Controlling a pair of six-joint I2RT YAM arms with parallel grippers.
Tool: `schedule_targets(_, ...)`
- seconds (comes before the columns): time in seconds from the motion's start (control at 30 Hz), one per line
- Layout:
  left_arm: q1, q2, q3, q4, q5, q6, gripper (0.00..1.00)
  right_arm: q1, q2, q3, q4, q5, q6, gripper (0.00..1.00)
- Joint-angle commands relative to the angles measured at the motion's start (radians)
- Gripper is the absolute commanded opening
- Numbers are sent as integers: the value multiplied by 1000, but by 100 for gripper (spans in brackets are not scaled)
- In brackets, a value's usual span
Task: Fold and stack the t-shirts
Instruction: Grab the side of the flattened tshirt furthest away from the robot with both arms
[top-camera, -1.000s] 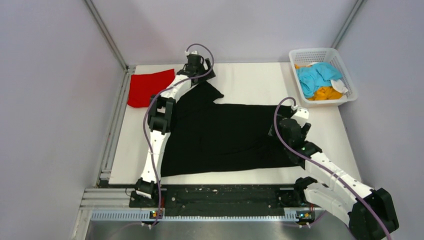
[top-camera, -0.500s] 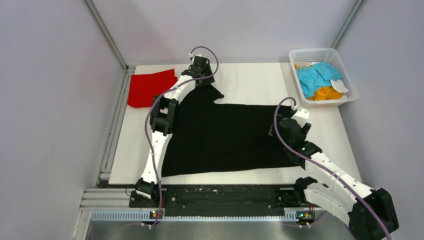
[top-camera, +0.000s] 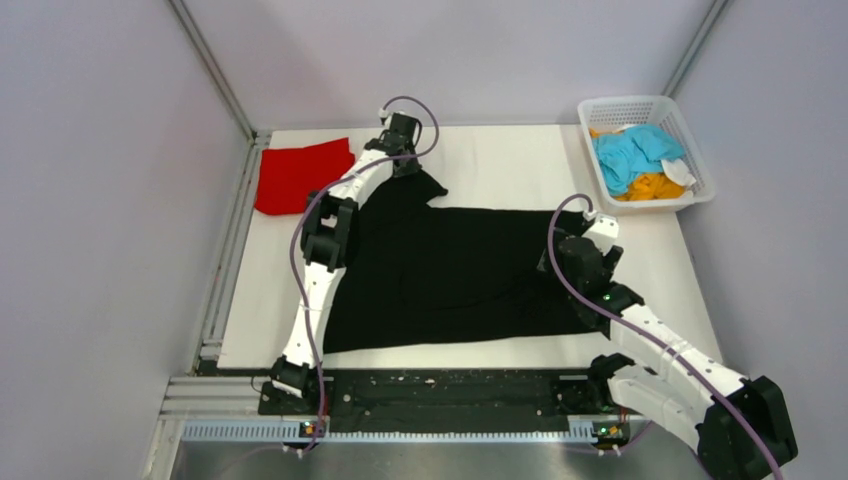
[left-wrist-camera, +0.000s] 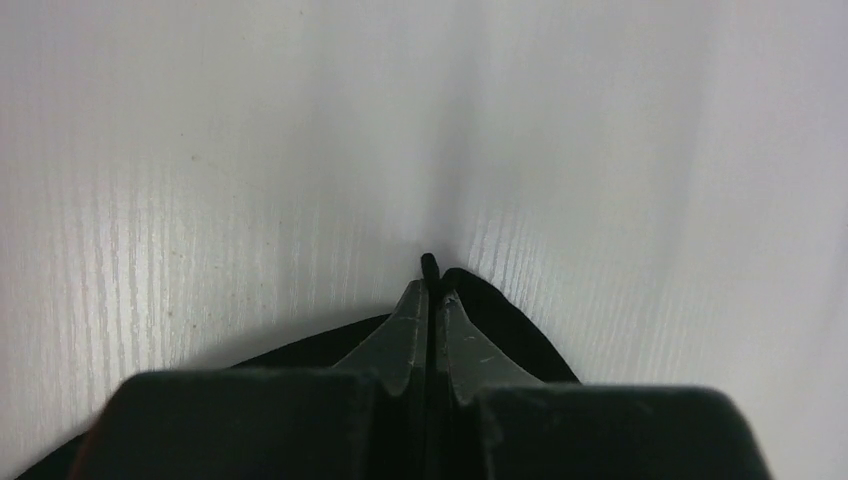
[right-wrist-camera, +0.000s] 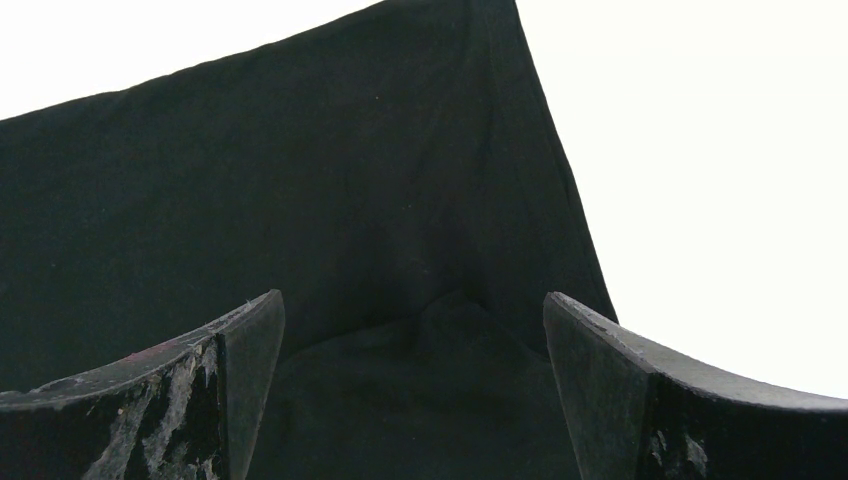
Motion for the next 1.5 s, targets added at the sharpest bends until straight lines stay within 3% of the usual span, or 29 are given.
schedule_targets(0.0, -1, 1, 4, -117, -8, 40, 0, 11, 1, 8, 23, 37, -4, 99)
schedule_targets(0.17, 4, -97, -58, -69, -23, 72, 0, 11, -3, 31, -18, 43, 5, 99)
schedule_targets(0.47, 17, -407, -429, 166, 47, 68, 0, 8, 70, 154, -121, 141, 8, 99)
schedule_targets(0.6, 16, -465, -495, 170, 60, 70, 0, -92, 236, 298, -215, 85, 86, 98)
schedule_targets(0.7, 17, -497, -525, 168, 47, 78, 0, -186, 384, 433, -262, 14, 111, 91)
schedule_targets(0.83, 16, -535, -554, 156, 35, 80, 0, -207, 604, 613, -279, 82, 113, 90)
schedule_targets(1.03, 16, -589, -579, 110, 42, 85, 0, -255, 971, 934, -341, 51, 85, 73)
schedule_targets(1.13, 17, -627, -611, 106, 42, 85, 0, -262, 1125, 1056, -391, 56, 94, 69)
schedule_targets(1.3, 16, -681, -676, 120, 46, 74, 0, -272, 1242, 1131, -434, 59, 107, 66)
schedule_targets(1.47, 15, -717, -716, 116, 41, 72, 0, -275, 1234, 1068, -457, 86, 128, 57)
